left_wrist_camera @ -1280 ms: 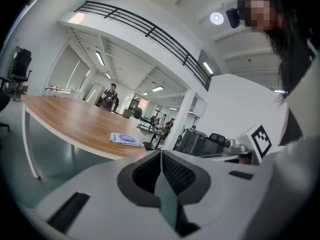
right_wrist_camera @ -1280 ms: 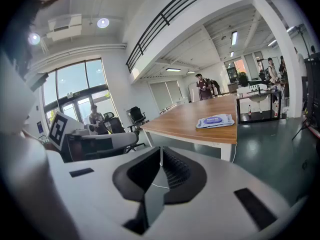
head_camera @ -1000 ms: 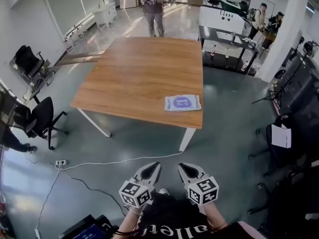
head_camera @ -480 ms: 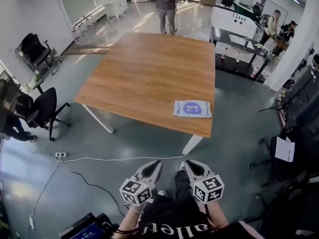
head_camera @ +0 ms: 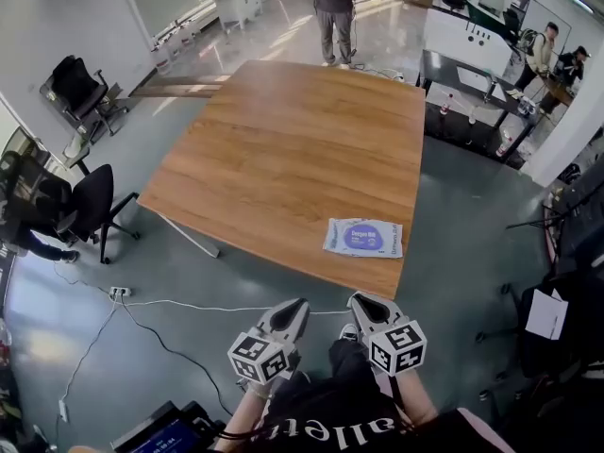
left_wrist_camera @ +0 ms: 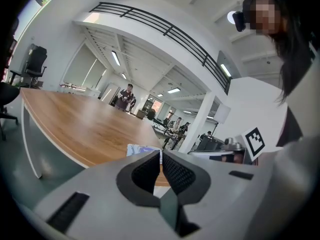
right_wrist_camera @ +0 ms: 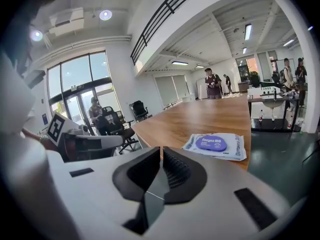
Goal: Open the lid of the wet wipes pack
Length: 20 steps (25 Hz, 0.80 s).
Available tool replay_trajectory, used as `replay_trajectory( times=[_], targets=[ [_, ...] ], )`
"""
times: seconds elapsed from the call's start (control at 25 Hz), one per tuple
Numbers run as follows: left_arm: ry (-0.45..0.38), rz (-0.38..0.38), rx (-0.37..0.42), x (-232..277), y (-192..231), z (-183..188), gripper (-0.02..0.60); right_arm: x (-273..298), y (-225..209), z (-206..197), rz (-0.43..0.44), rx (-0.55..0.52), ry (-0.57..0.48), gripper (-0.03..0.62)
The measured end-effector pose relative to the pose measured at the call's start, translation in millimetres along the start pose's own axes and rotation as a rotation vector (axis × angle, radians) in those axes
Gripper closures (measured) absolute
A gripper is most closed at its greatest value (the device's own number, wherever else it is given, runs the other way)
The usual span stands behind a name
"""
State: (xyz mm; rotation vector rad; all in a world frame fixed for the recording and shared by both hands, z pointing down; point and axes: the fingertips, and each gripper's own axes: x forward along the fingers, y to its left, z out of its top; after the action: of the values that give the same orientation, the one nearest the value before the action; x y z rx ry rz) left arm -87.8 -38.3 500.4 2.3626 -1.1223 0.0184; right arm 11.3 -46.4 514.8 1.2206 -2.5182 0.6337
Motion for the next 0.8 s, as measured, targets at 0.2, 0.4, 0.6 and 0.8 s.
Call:
replay_trajectory(
  times=[0.2, 0.4, 0.6, 0.8],
  targets=[
    [0.044, -0.006, 0.021, 65, 1, 5, 0.580, 20, -48, 7, 0.038, 0.006, 0.039, 0.569],
    [0.108, 0.042, 0.054, 108, 13, 2, 0.580, 31, -89, 7, 0.082, 0.010, 0.080, 0.569],
    [0.175, 0.072, 0.073, 136, 27, -7, 0.579, 36, -116, 3, 0.099, 0.014, 0.110, 0.569],
    [0.241, 0.075, 0.110, 155, 40, -13, 0.574, 33, -130, -3, 0.095, 0.036, 0.125, 0.569]
  ],
)
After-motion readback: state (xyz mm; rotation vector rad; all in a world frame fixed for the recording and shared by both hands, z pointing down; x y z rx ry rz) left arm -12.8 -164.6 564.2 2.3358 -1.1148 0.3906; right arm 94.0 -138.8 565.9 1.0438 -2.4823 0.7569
